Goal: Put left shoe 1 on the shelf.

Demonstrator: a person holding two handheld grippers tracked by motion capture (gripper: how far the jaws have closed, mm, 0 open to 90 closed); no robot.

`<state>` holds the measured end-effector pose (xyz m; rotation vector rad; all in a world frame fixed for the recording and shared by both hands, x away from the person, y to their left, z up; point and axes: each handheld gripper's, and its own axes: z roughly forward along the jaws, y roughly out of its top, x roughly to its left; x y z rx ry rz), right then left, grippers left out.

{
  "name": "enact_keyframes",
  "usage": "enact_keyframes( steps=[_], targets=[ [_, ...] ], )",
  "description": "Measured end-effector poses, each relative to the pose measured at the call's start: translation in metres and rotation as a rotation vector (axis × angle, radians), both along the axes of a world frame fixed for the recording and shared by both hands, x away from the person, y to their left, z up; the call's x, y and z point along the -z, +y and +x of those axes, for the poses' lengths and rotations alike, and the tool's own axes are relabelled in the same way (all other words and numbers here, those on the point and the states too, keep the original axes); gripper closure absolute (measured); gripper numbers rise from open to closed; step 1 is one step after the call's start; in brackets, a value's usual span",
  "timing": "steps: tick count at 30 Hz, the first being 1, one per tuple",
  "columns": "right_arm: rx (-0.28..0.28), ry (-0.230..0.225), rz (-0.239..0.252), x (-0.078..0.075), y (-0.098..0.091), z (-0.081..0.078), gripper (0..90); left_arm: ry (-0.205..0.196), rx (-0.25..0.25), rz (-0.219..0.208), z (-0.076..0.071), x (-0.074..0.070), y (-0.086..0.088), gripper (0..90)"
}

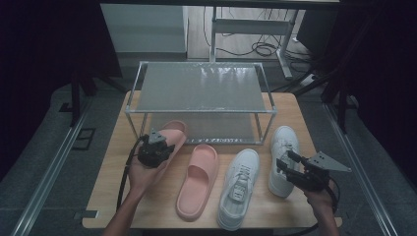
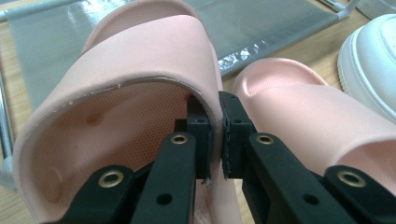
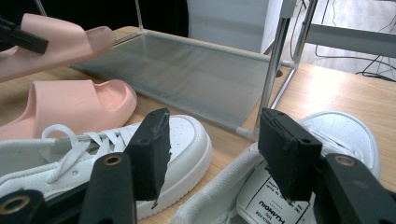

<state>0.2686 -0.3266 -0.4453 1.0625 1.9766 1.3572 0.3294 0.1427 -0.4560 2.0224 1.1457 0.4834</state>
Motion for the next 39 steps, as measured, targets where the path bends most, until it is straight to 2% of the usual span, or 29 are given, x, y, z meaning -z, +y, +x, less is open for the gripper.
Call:
enact_keyframes(
  steps=[5,13,19,25,33,39],
  targets=[
    [-0.003,0.002,-0.002,0.0,0.001,0.0,44.0,-0.006,-0.002,0.002,0.007,-0.002,-0.006,84.9],
    [-0.001,0.001,-0.001,0.0,0.0,0.0,44.0,0.007,-0.008,0.009,0.02,0.004,-0.018,84.9],
    [-0.003,0.003,-0.002,0.001,0.001,0.0,44.0,-0.007,-0.01,0.016,0.03,0.003,-0.028,84.9],
    [-0.003,0.003,-0.001,0.001,0.0,0.0,44.1,-0.024,-0.036,0.03,0.04,0.009,-0.036,84.9],
    [0.0,0.0,-0.001,0.0,-0.001,0.0,44.0,-0.017,-0.062,0.034,0.052,0.022,-0.041,84.8],
    [-0.001,0.004,-0.004,0.001,0.0,0.001,44.0,-0.028,-0.121,0.023,0.064,0.031,-0.041,84.8]
  ],
)
